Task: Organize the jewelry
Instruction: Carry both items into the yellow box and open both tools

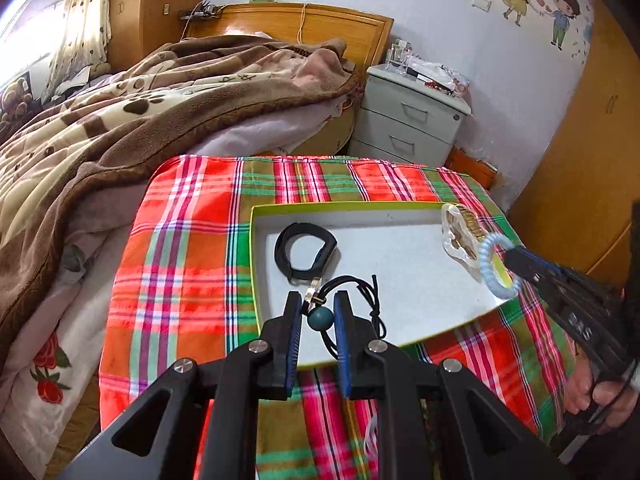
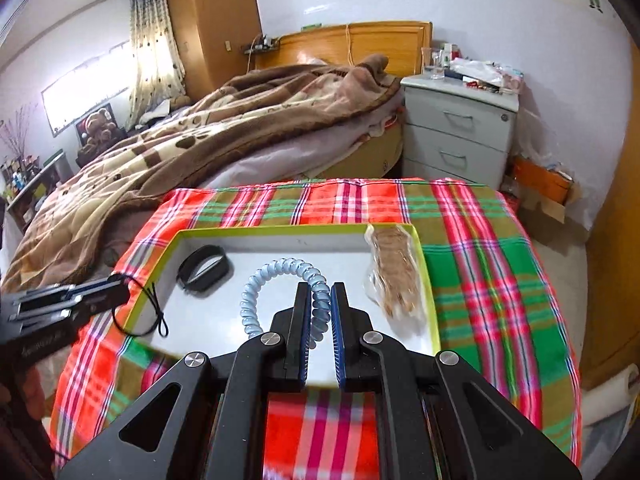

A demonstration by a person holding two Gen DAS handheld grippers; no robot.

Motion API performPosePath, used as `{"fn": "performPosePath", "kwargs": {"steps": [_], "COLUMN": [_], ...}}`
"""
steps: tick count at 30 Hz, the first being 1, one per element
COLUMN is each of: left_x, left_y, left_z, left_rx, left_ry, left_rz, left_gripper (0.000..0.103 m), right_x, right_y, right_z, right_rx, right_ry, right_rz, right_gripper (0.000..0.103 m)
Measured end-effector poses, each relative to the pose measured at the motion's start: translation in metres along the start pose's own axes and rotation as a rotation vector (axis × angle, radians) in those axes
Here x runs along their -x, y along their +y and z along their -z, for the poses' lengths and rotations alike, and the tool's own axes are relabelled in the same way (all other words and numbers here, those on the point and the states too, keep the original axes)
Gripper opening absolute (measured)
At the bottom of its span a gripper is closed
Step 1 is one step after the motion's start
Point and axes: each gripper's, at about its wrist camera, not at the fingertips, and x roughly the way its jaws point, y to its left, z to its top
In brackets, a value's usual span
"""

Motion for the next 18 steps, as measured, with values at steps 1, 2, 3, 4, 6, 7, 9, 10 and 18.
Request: {"fn": "performPosePath", "kwargs": {"steps": [1,2,3,4,6,7,9,10,18], "left_x": [-0.004,-0.007,-0.012,-0.017,-0.024,-0.029,-0.037,-0.042,-0.064], "left_y": [0.0,0.0,0.0,0.0,0.001,0.001,0.002,0.002,0.007], "left_z": [-0.001,-0.002,-0.003,-0.004,-0.005,-0.006,-0.008,-0.008,-0.008], "left_rx": [0.002,0.002,0.002,0.004,0.004,0.006,0.002,0.004,0.01], "left_ry": [0.006,0.013,0.019,0.028,0.038,0.044,0.056,0.065,0.108], "left_rz": [0.001,0.006,0.009,0.005,0.004,0.002,-0.001,-0.005,-0.02], "left_gripper": [0.017,0.017,0.017,0.017,0.017,0.017,0.017,0.017,0.017], "right_x": [-0.008,-0.013,-0.019,-0.026,-0.037,-0.044,-0.057,-0.062,-0.094], "right_y": [0.0,0.001,0.002,0.003,0.006,0.007,0.008,0.009,0.013], "right_z": [-0.004,-0.006,-0.01,-0.013,-0.017,-0.019,-0.022,-0.023,-0.027], "right_rx": [-0.003,-0.001,0.005,0.01,0.026,0.032,0.043,0.046,0.075], "right_ry": [0.013,0.02,0.028,0.037,0.058,0.073,0.099,0.111,0.178], "right_rz": [-0.003,-0.007,-0.01,-0.012,-0.018,-0.017,-0.016,-0.016,-0.012], "right_gripper": [0.01,0.01,0.01,0.01,0.01,0.01,0.01,0.01,0.01]}}
